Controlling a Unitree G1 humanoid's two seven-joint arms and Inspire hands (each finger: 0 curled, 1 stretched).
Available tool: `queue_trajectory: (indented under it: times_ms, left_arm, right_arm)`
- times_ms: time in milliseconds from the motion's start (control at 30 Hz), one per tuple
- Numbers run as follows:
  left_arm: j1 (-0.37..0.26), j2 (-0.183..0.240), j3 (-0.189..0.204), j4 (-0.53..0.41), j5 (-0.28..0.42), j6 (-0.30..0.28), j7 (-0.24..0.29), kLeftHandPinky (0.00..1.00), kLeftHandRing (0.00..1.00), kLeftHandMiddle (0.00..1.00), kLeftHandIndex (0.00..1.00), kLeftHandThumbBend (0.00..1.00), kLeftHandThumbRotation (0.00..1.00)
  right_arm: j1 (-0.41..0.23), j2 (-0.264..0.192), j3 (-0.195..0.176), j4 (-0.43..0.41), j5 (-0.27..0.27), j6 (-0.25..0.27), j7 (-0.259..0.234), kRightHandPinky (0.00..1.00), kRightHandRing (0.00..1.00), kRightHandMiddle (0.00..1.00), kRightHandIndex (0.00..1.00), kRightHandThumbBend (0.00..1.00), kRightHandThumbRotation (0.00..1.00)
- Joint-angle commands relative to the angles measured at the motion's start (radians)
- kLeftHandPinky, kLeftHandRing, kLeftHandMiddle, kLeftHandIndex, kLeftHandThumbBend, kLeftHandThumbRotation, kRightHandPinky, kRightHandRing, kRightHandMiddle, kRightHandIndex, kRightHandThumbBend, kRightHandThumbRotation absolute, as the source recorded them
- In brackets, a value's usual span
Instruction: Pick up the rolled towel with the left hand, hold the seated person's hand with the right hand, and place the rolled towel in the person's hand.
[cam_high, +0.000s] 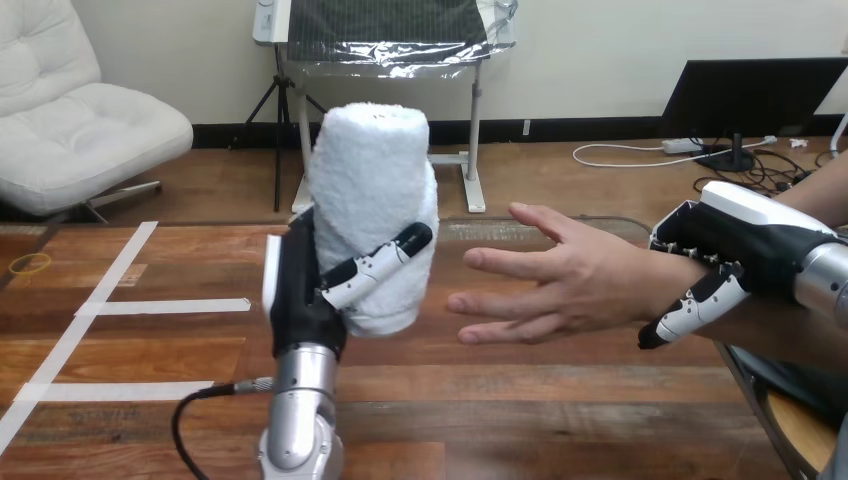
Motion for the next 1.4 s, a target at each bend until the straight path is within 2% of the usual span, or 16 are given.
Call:
queue_trajectory:
  times_ms: [0,267,600,867,1367]
  left_arm:
    - [-0.143,-0.038,0.005,0.016,-0.011,-0.041,-0.003,0.28,0.32,0.38,0.42,0.63,0.0]
    - [-0.169,-0.089,0.008,0.042,-0.048,-0.043,-0.04,0.3,0.33,0.39,0.43,0.65,0.0]
    - [-0.196,-0.154,0.017,0.07,-0.087,-0.047,-0.077,0.3,0.33,0.38,0.42,0.65,0.0]
    - [-0.205,-0.189,0.008,0.07,-0.114,-0.036,-0.097,0.3,0.33,0.38,0.43,0.66,0.0]
    - [-0.228,-0.234,-0.025,0.064,-0.13,-0.03,-0.09,0.31,0.35,0.39,0.42,0.69,0.0]
  right_arm:
    - [-0.063,0.024,-0.007,-0.019,0.003,0.014,-0.011,0.29,0.35,0.4,0.41,0.81,0.11]
    - [-0.068,0.036,-0.004,-0.012,0.008,0.004,-0.016,0.3,0.35,0.4,0.4,0.81,0.12]
    - [-0.076,0.043,0.0,-0.001,0.009,-0.009,-0.017,0.25,0.31,0.37,0.39,0.82,0.12]
    - [-0.077,0.045,-0.001,0.003,0.014,-0.02,-0.018,0.25,0.3,0.36,0.38,0.82,0.12]
    - [-0.074,0.049,-0.001,-0.009,0.012,-0.004,-0.013,0.25,0.31,0.37,0.38,0.82,0.12]
